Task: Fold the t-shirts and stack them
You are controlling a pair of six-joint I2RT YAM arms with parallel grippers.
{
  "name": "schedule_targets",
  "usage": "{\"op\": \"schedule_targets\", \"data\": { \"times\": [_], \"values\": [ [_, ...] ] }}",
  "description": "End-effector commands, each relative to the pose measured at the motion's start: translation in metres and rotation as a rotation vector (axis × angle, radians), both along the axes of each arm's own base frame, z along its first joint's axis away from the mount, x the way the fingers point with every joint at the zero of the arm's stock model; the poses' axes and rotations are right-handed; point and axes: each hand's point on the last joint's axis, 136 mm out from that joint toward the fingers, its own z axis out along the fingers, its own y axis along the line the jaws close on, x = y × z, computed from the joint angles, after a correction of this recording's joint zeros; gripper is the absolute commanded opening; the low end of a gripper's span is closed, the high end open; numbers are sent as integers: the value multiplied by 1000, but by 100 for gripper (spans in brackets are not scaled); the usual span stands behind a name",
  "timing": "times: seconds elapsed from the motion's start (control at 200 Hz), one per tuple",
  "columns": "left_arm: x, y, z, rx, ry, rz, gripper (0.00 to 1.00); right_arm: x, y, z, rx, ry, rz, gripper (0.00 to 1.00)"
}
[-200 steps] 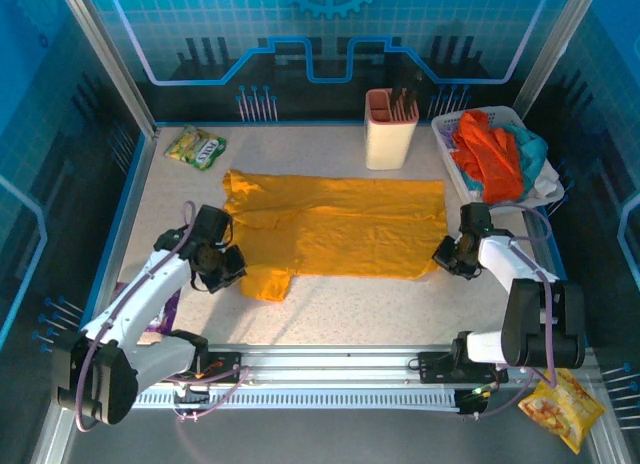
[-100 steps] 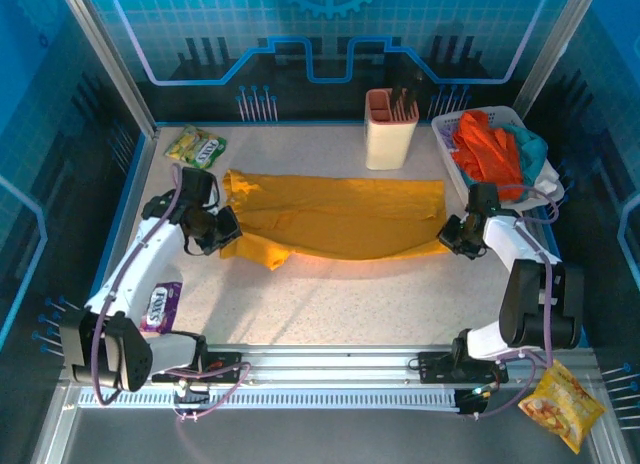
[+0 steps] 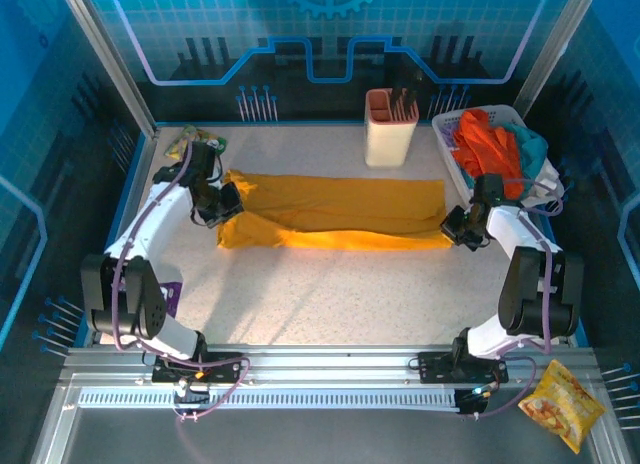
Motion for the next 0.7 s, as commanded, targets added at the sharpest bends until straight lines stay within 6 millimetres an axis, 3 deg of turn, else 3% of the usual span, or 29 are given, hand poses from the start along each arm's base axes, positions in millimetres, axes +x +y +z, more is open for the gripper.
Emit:
{"op": "schedule_targets", "data": {
  "times": [0.0, 0.3, 0.695],
  "values": [
    [22, -2, 14, -7, -59, -37, 0, 6, -2, -1, 44, 11, -35, 4],
    [46, 1, 1, 16, -34, -49, 0, 20, -1, -3, 69, 14, -40, 5],
    [57, 11, -11, 73, -15, -27, 0, 29, 3, -13, 132, -19, -117, 8]
  ]
}}
